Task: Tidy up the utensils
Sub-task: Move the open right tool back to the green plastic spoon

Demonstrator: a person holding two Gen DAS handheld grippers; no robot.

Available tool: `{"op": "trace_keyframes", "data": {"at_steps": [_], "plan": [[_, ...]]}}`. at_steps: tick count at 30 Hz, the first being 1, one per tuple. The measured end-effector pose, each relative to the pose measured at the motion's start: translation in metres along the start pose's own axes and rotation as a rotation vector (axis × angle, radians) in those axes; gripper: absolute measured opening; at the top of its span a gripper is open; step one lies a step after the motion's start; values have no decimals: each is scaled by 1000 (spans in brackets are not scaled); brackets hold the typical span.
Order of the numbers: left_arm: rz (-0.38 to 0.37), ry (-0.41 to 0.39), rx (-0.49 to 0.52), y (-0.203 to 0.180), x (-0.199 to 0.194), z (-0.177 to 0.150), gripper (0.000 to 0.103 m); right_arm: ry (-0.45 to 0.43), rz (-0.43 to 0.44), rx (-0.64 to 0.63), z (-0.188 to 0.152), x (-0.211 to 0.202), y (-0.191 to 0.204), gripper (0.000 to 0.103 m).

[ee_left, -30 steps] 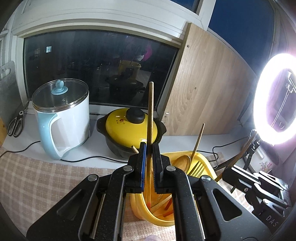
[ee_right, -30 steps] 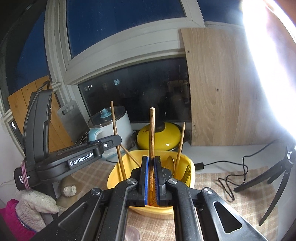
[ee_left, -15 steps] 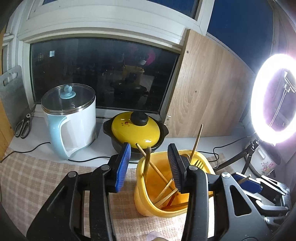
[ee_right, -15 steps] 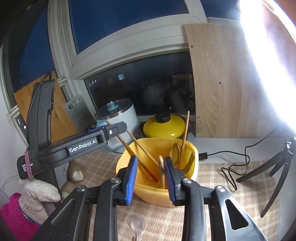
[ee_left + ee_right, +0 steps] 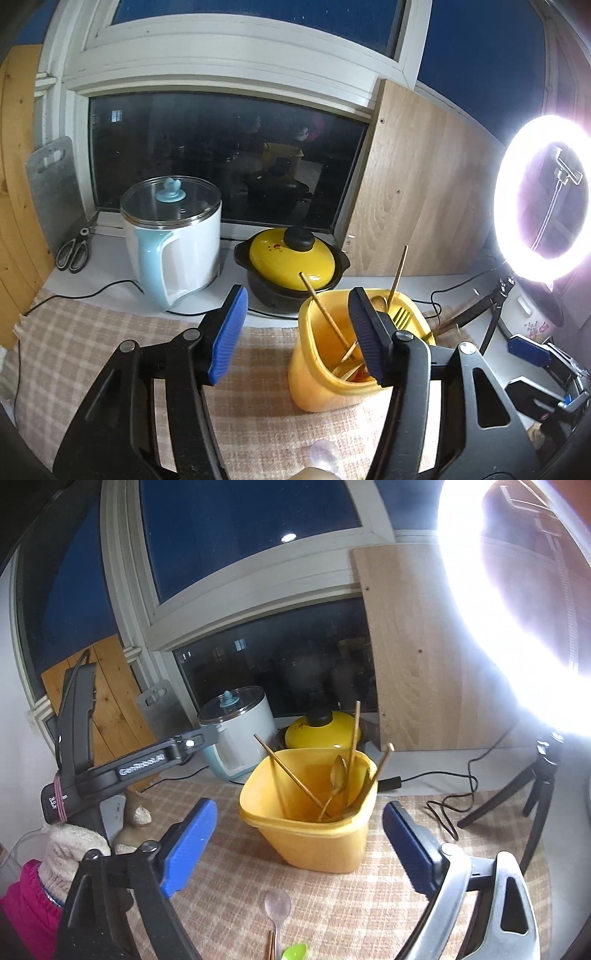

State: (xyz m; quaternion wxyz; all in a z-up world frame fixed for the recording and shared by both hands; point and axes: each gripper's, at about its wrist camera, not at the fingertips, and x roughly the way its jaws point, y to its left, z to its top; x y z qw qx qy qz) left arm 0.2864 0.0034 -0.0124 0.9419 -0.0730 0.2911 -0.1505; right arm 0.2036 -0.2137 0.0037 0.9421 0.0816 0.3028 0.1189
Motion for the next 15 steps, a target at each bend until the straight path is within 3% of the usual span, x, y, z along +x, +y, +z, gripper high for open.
{"op": "trace_keyframes", "data": {"at_steps": [8, 15], "plan": [[-3, 64, 27, 0, -11, -25, 58, 19, -26, 21, -22, -20, -20, 103], [-50, 169, -22, 6, -13, -58, 58, 28, -7, 52, -46, -26, -44, 103]]}}
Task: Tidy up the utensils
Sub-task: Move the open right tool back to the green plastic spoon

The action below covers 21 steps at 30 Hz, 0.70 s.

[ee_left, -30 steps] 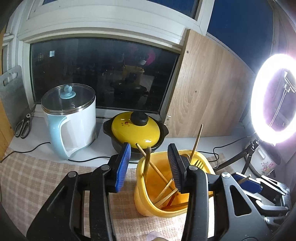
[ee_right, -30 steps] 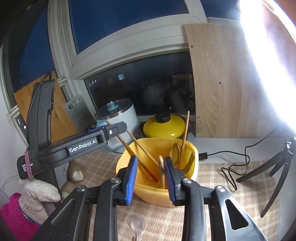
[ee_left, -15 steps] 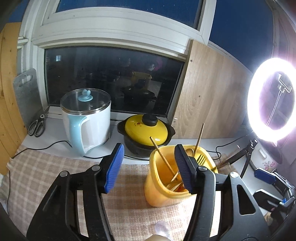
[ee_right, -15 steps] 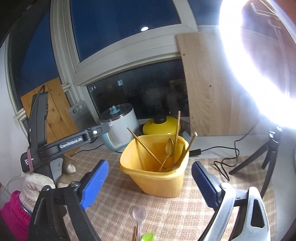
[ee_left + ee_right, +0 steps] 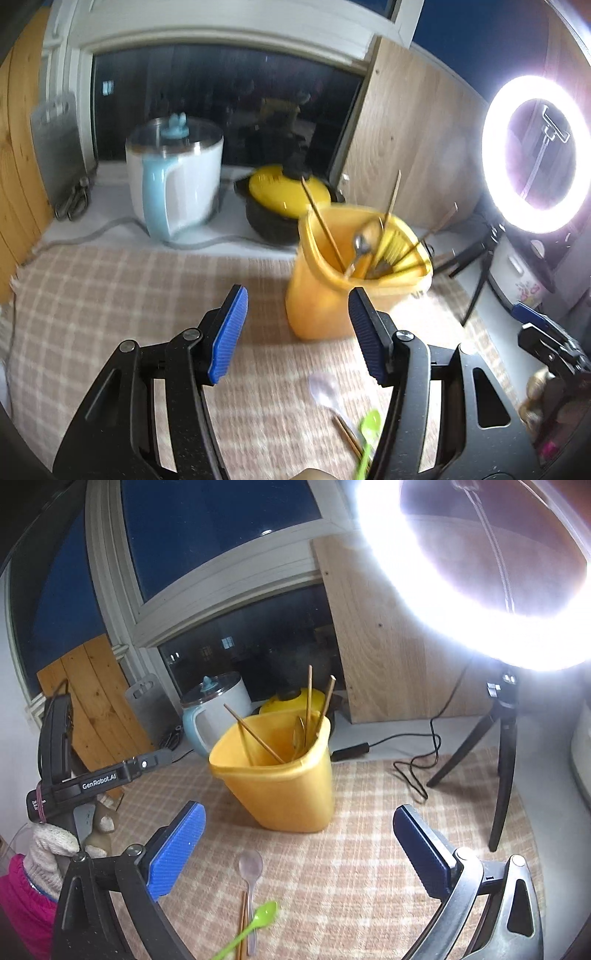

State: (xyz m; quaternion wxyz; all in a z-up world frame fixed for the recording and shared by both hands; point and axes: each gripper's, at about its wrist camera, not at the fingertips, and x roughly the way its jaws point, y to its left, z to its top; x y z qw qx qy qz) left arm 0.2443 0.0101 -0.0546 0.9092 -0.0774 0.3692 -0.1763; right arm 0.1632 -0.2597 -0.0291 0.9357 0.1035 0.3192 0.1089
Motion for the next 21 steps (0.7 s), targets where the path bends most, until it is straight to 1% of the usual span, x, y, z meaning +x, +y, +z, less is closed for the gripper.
{"op": "trace_keyframes", "data": {"at_steps": [4, 7, 9, 10, 11, 12, 15, 17, 18, 20, 21], "plan": [[-6, 57, 15, -2, 4, -23, 58, 21, 7, 4, -15, 1, -12, 103], [-14, 96, 7, -1, 9, -37, 58, 80, 28, 22, -27, 7, -18, 103], [-30, 128, -16, 2, 13, -46, 58, 159, 72, 50, -34, 18, -22, 102], [-36, 142, -26, 3, 16, -51, 58, 205, 98, 69, -38, 24, -23, 98], [-46, 156, -34, 4, 19, -54, 58, 242, 123, 87, -42, 31, -24, 92], [-60, 170, -40, 5, 22, -57, 58, 274, 145, 104, -46, 38, -24, 89], [-89, 206, -61, 7, 29, -63, 58, 340, 188, 139, -59, 53, -26, 80], [-108, 231, -87, 9, 36, -67, 58, 401, 235, 173, -69, 67, -25, 69], [-119, 240, -95, 10, 39, -68, 58, 426, 253, 190, -73, 73, -25, 67], [-145, 260, -110, 12, 46, -71, 58, 459, 279, 219, -80, 83, -26, 58], [-156, 273, -124, 14, 50, -72, 57, 476, 288, 235, -83, 88, -28, 55]]}}
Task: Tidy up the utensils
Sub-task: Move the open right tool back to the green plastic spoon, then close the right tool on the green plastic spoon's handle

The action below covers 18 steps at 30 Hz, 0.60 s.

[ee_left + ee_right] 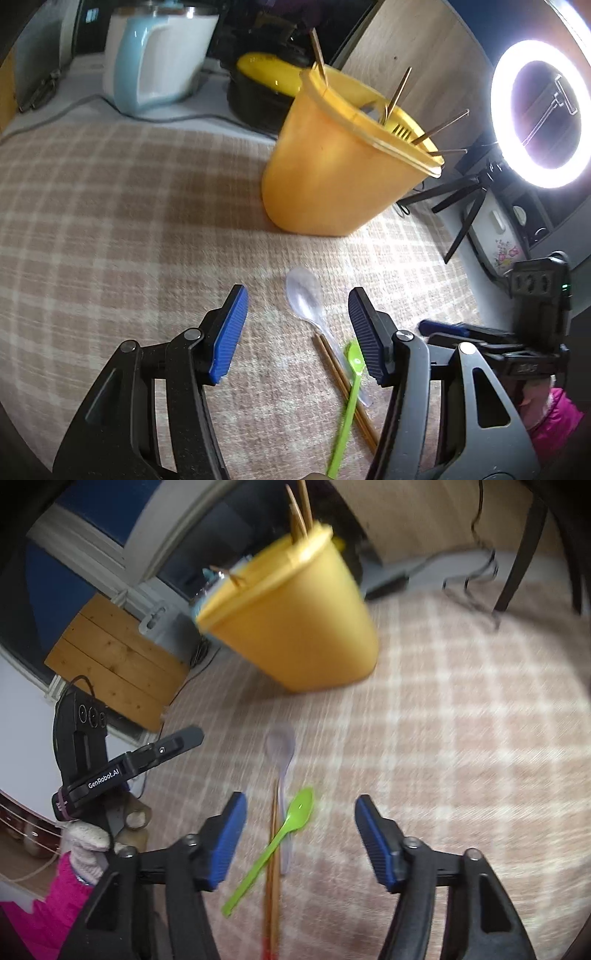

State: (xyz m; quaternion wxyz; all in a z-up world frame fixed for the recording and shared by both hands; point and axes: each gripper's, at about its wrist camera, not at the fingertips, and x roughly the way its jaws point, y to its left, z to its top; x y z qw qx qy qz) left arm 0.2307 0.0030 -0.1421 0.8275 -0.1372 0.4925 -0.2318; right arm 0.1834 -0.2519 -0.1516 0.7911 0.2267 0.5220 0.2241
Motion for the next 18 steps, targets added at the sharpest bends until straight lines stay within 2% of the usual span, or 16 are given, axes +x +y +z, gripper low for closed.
{"op": "trace_keyframes", "data": {"at_steps": [2, 5, 14, 18], "plan": [[-15, 23, -22, 4, 8, 0, 51, 22, 7, 24, -1, 9, -5, 46], [-18, 46, -39, 9, 18, 2, 50, 35, 14, 44, -3, 18, -8, 40], [-50, 111, -38, 12, 48, 11, 50, 47, 71, 141, -5, 34, -21, 36], [-68, 135, -55, 16, 61, 17, 50, 53, 71, 154, -6, 38, -24, 35]]}}
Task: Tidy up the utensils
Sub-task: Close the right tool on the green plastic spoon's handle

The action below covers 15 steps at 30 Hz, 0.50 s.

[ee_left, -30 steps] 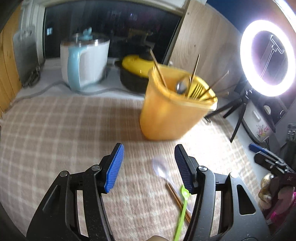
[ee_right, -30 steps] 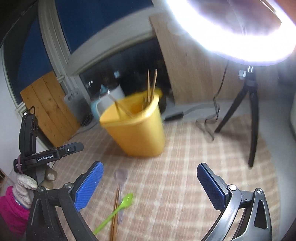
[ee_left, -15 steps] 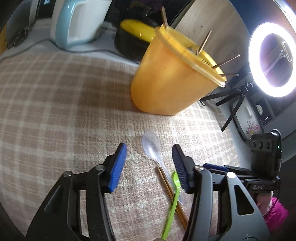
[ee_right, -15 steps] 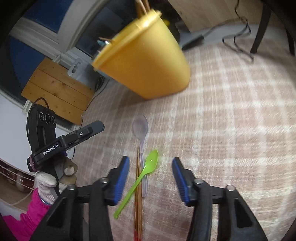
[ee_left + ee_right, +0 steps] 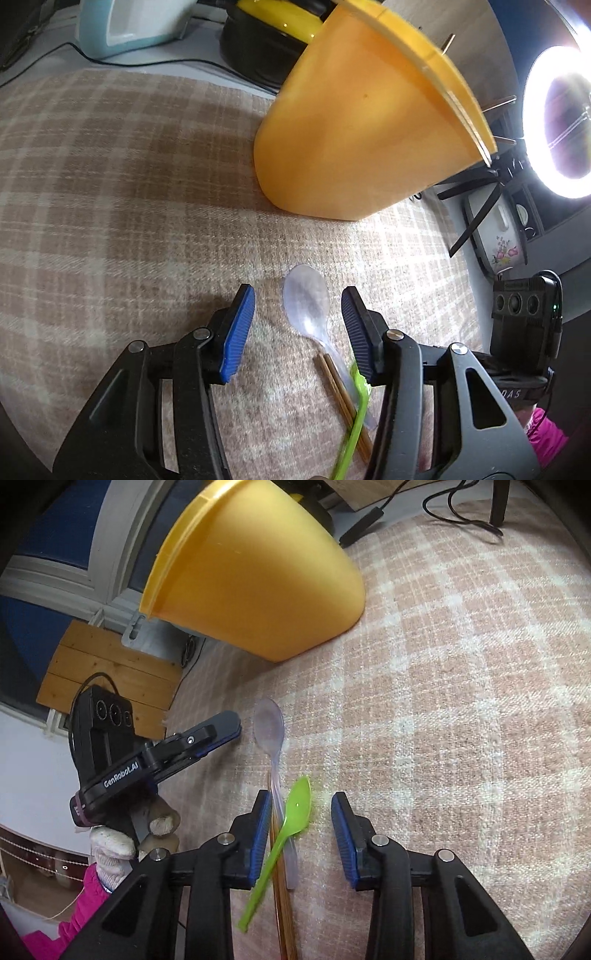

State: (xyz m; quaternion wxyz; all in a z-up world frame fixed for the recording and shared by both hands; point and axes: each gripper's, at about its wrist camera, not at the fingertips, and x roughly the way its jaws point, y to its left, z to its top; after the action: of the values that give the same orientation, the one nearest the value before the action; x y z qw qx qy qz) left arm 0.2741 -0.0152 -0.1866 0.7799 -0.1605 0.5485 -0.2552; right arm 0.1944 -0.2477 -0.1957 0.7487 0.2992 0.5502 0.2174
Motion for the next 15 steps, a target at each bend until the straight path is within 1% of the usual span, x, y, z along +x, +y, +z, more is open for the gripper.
{"op": "trace_keyframes", "data": {"at_steps": [2, 6, 9, 10, 11, 13, 15], "plan": [[-3, 20, -6, 1, 6, 2, 44, 3, 3, 6, 0, 1, -2, 33], [-26, 16, -10, 3, 9, 8, 43, 7, 16, 25, 3, 6, -4, 32], [-38, 17, -11, 5, 9, 13, 40, 8, 21, 27, 6, 10, -1, 29], [-43, 21, -11, 6, 10, 14, 34, 8, 20, 26, 8, 12, 1, 28], [-48, 33, -15, 6, 12, 15, 30, 9, 20, 27, 8, 14, 2, 27], [-47, 28, -10, 5, 13, 15, 30, 6, 16, 25, 9, 16, 4, 26], [-43, 30, 5, 4, 13, 15, 24, 5, 9, 15, 11, 19, 10, 25]]}}
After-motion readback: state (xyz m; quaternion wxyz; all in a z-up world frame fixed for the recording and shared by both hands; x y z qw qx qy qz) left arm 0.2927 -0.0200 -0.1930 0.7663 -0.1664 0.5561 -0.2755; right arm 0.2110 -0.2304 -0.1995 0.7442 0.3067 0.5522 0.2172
